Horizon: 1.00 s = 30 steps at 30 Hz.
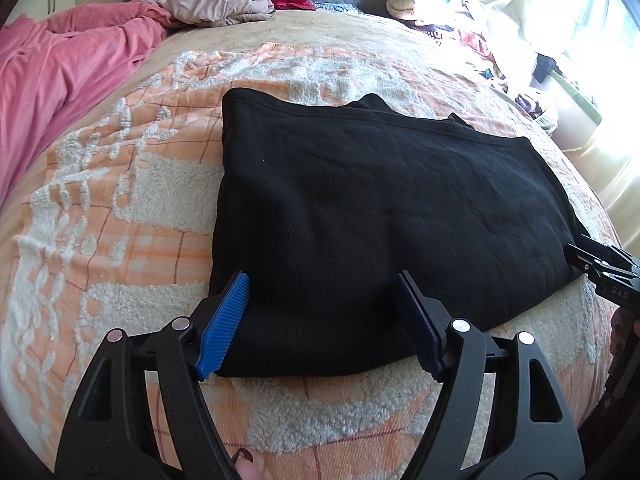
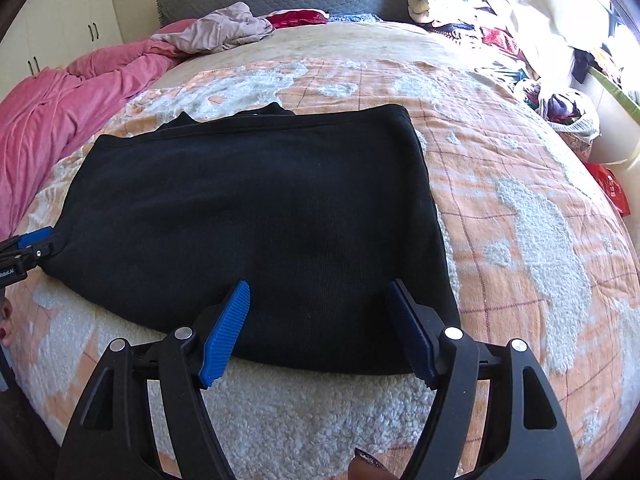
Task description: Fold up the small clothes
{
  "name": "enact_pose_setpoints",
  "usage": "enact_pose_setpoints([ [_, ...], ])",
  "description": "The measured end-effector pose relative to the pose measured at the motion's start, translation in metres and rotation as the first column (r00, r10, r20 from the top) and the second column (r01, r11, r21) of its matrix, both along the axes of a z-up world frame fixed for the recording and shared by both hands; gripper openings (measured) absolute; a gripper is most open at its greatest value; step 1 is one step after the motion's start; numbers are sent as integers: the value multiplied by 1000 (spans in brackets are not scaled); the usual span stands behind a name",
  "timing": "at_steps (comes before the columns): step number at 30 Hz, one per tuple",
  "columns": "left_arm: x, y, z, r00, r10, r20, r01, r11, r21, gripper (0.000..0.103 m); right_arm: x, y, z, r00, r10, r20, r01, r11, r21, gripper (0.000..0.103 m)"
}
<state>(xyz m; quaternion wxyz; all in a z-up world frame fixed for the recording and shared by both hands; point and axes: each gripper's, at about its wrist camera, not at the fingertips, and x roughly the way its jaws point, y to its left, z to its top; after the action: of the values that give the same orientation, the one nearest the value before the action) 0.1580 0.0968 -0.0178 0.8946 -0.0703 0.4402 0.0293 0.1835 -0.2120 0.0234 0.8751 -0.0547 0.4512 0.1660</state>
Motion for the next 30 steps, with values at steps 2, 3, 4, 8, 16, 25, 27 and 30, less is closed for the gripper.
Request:
enact_pose_setpoints([
  [2,-1,-2,0,1000,-1,1,1,1000,5,67,-2,-1,0,1000,-2,4,2,1000,-3,70],
  [3,-2,-2,1,1000,-1,2,1,1000,4,67,-3,-1,0,1000,-5,4,5,1000,-1,70],
  [4,-3,-1,1,1000,-1,2,1,1000,2,67,-3,-1,0,1000,-7,4,7,1000,2,71],
  [8,-6,1,3,1000,3,6,-3,1000,-7,67,-8,-2,1,1000,-11,-3,11,1000,27,77],
  [16,-17,9,13,999,23,30,-21,999,-41,71,-20,9,8,999,38,22,-39,997,62,87],
  [25,-25,20,25,997,46,58,-44,999,-32,82,-34,27,14,993,98,68,-103,992,69,91],
  [27,-25,27,26,995,71,63,-70,997,-29,86,-38,35,17,989,119,82,-125,990,72,92],
  [30,-23,41,24,991,125,57,-123,992,-34,92,-46,55,20,980,168,110,-174,983,56,95],
])
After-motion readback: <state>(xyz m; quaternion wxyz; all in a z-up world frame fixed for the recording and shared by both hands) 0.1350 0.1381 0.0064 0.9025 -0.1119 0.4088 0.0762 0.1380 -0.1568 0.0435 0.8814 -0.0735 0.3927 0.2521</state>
